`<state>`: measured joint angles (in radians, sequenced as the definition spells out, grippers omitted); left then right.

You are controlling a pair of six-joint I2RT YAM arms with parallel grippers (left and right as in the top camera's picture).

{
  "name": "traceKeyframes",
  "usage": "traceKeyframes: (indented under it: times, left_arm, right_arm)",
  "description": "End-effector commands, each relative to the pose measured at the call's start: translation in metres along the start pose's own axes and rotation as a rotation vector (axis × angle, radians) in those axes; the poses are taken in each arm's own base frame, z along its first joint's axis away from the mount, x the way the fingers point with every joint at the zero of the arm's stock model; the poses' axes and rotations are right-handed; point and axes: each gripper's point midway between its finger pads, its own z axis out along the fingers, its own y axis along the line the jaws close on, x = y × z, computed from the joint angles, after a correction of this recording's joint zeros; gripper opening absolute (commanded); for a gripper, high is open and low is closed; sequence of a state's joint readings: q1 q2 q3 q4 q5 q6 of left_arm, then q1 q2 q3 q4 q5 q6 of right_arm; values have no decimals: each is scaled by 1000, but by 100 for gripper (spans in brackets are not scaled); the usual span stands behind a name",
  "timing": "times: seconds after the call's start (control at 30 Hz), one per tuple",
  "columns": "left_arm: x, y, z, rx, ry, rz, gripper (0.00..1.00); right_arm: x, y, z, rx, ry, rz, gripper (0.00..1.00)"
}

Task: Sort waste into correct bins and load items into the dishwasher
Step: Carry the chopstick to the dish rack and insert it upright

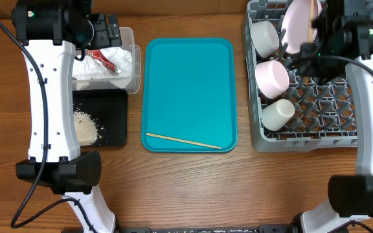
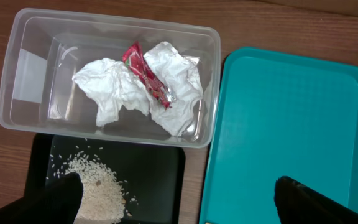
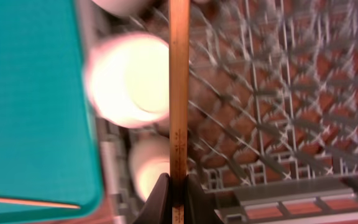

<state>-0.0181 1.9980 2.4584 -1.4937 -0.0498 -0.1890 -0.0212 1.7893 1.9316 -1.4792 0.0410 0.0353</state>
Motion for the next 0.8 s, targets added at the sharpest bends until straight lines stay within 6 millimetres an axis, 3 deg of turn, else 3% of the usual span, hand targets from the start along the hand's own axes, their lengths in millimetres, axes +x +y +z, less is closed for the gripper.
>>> traceKeyframes:
  times: [0.0, 0.13, 0.27, 0.4, 0.57, 0.77]
  left_arm:
    - [-4, 0, -6, -4, -24, -17, 100]
    - [-4, 0, -6, -4, -24, -17, 100]
    - [-4, 0, -6, -4, -24, -17, 100]
    - [-4, 0, -6, -4, -24, -17, 100]
    - [-4, 0, -6, -4, -24, -17, 100]
    - [-4, 0, -6, -4, -24, -17, 100]
  right_arm:
    - [20, -18, 34, 2, 101, -26, 4]
    - [37, -31, 69, 6, 155, -36, 4]
    - [41, -32, 89, 4, 153, -61, 4]
    - [40, -32, 94, 4, 142, -62, 5]
    - [35, -32, 95, 5, 120, -62, 29]
    - [30, -30, 93, -3, 104, -55, 31]
